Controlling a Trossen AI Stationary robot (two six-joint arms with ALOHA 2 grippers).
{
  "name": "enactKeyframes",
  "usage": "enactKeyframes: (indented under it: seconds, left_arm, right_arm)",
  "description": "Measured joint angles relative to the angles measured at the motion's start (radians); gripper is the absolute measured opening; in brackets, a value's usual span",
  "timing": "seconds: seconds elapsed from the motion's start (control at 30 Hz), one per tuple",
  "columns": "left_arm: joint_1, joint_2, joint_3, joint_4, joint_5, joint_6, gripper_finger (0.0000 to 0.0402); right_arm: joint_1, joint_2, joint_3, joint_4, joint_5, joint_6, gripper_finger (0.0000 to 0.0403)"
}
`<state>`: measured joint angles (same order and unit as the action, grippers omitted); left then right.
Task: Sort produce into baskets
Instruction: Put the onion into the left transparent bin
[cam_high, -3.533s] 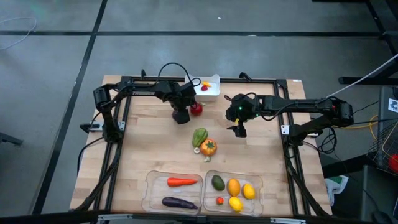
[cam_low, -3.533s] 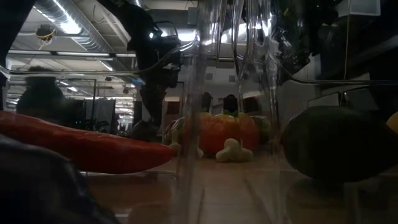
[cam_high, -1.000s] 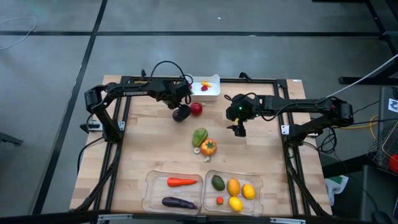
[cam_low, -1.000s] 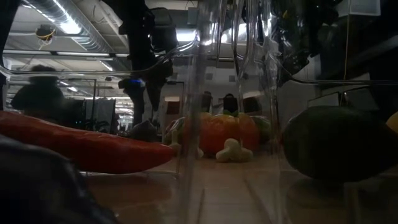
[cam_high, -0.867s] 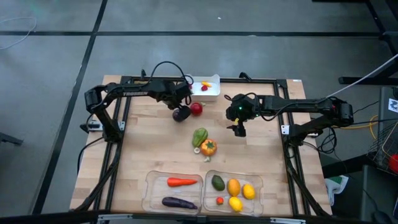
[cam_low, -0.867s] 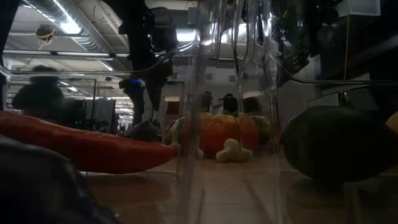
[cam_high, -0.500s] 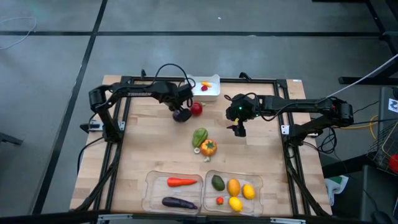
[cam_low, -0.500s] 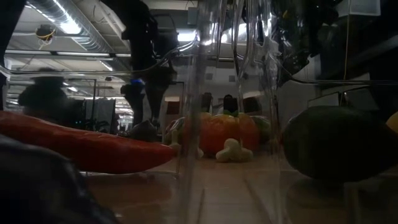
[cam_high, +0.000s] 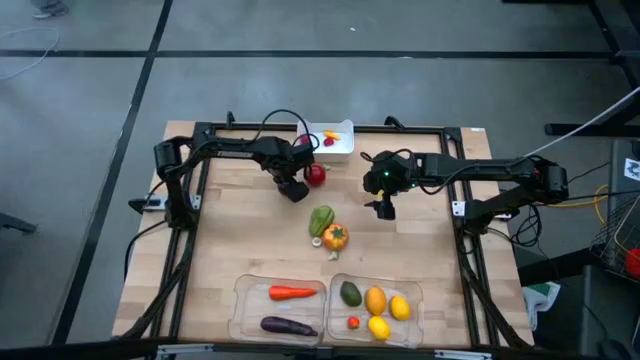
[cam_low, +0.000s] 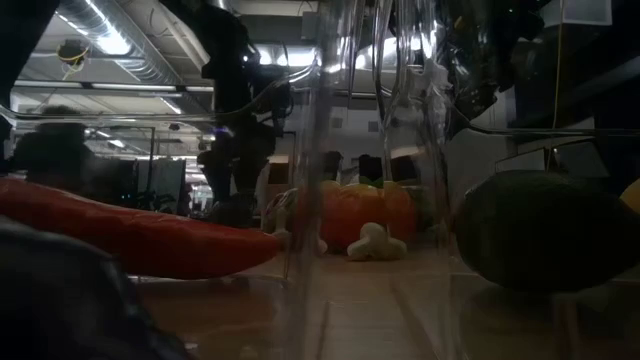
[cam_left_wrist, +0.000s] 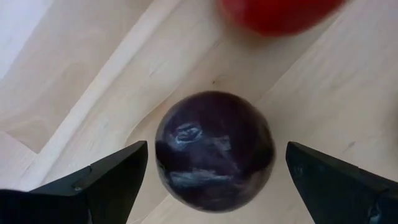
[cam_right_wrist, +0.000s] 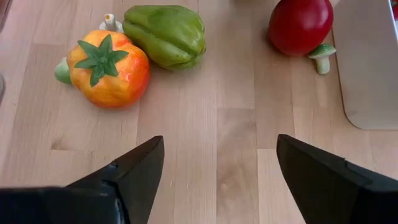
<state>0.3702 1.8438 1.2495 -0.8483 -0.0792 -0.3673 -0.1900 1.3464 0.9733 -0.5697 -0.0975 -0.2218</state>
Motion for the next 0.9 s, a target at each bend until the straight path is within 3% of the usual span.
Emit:
enactKeyframes:
  seconds: [0.5, 0.9]
  left_arm:
    - [0.001, 0.045, 0.000, 0.002, -0.001, 0.060, 0.0379]
    - [0.001, 0.045, 0.000, 0.000, -0.002, 0.018, 0.0379]
  right_arm:
    - [0.000, 0.000, 0.000, 0.000, 0.000, 0.000, 0.0308]
    - [0.000, 0.000, 0.000, 0.000, 0.000, 0.000, 0.0308]
